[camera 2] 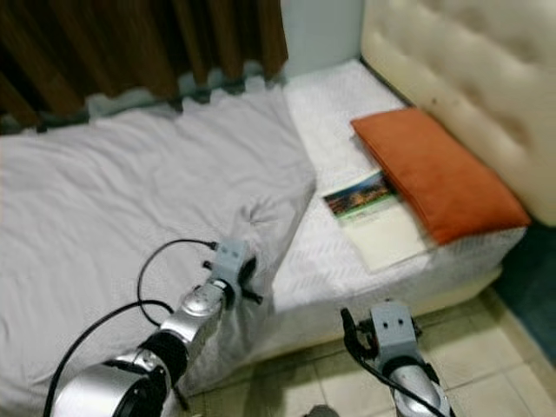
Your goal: Clean up the room
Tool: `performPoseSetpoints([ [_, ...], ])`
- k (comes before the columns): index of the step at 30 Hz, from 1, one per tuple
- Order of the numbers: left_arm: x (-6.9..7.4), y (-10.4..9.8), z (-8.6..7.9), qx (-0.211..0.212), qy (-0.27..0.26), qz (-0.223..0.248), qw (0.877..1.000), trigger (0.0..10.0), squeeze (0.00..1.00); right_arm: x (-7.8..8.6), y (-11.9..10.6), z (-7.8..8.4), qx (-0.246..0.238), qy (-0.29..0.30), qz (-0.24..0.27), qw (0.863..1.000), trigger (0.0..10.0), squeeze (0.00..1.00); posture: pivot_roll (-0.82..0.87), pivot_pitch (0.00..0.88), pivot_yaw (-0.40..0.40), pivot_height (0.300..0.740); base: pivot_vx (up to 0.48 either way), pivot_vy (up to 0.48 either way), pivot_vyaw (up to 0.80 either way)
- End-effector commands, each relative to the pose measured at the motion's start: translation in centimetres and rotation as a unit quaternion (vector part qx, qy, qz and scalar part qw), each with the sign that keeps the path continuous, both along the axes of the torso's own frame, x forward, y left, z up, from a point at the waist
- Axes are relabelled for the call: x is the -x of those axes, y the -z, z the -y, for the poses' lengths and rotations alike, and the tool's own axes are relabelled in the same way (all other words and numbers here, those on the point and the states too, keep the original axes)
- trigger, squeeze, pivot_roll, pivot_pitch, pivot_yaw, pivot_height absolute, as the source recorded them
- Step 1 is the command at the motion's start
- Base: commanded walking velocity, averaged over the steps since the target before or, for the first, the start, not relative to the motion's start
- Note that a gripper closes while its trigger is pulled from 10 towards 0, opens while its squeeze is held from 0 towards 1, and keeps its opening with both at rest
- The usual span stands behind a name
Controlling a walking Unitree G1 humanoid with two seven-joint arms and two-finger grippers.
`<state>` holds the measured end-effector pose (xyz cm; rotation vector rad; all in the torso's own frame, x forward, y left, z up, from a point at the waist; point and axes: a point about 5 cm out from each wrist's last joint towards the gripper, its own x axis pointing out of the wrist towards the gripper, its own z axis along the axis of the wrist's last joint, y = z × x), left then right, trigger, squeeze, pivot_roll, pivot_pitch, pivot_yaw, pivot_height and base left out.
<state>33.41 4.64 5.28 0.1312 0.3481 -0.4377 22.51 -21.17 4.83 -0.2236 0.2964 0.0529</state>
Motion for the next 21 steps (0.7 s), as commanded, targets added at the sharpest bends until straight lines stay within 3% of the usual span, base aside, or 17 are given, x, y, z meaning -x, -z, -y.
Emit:
performPoseSetpoints([
  [1, 0.3, 0.3, 0.4, -0.007, 0.011, -0.003, 1.0, 10.0, 0.0, 0.1, 0.6, -0.6, -0.007, -0.007, -0.01, 1.0, 10.0, 0.0, -0.3, 0.115, 0.094, 0.74, 0.0, -0.48, 0.0],
  [14, 1.3, 0.8, 2.0, -0.021, 0.054, -0.009, 0.998, 10.0, 0.0, -0.4, 0.7, -0.9, -0.007, -0.011, -0.005, 1.0, 10.0, 0.0, -0.31, 0.103, 0.111, 0.74, 0.0, -0.48, 0.0],
  [16, 2.4, 1.8, 2.8, -0.048, 0.098, -0.02, 0.994, 10.0, 0.0, -0.3, 0.8, -1.2, -0.007, -0.012, -0.006, 1.0, 10.0, 0.0, -0.31, 0.107, 0.116, 0.74, 0.0, -0.48, 0.0],
  [17, 3.7, 3.2, 3.2, -0.088, 0.141, -0.043, 0.985, 10.0, 0.0, -0.2, 1.0, -1.3, -0.007, -0.014, -0.01, 1.0, 10.0, 0.0, -0.31, 0.11, 0.117, 0.74, 0.0, -0.48, 0.0],
  [18, 3.7, 3.2, 3.2, -0.088, 0.141, -0.043, 0.985, 10.0, 0.0, -0.2, 1.0, -1.3, -0.007, -0.014, -0.01, 1.0, 10.0, 0.0, -0.31, 0.11, 0.117, 0.74, 0.0, -0.48, 0.0],
  [21, 5.3, 4.9, 3.2, -0.148, 0.185, -0.073, 0.969, 10.0, 0.0, 0.0, 1.1, -1.3, -0.006, -0.016, -0.012, 1.0, 10.0, 0.0, -0.31, 0.115, 0.119, 0.74, 0.0, 0.0, 0.0],
])
